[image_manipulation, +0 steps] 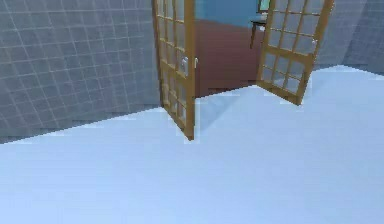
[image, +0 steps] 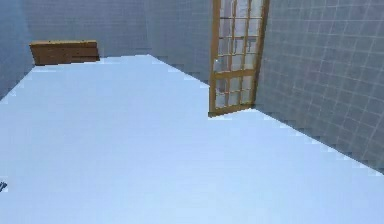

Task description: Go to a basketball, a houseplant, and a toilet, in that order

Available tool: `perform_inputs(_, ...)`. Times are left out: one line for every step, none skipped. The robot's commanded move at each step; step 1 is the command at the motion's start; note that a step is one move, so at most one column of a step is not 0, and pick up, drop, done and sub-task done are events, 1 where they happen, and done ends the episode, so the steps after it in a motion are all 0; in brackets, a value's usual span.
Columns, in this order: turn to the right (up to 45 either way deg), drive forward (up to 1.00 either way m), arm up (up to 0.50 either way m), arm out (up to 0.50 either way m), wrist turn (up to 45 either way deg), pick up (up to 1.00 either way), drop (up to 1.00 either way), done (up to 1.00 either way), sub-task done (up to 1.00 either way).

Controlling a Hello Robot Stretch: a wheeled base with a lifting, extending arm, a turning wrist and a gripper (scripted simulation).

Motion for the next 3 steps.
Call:
perform_inputs(0.0,1.00,0.00,0.00,0.0,0.00,0.00,0.00,0.00)
perform_inputs(0.0,1.00,0.00,0.00,0.0,0.00,0.00,0.00,0.00)
perform_inputs(-3.0,0.00,0.00,0.00,0.0,0.00,0.00,0.00,0.00)
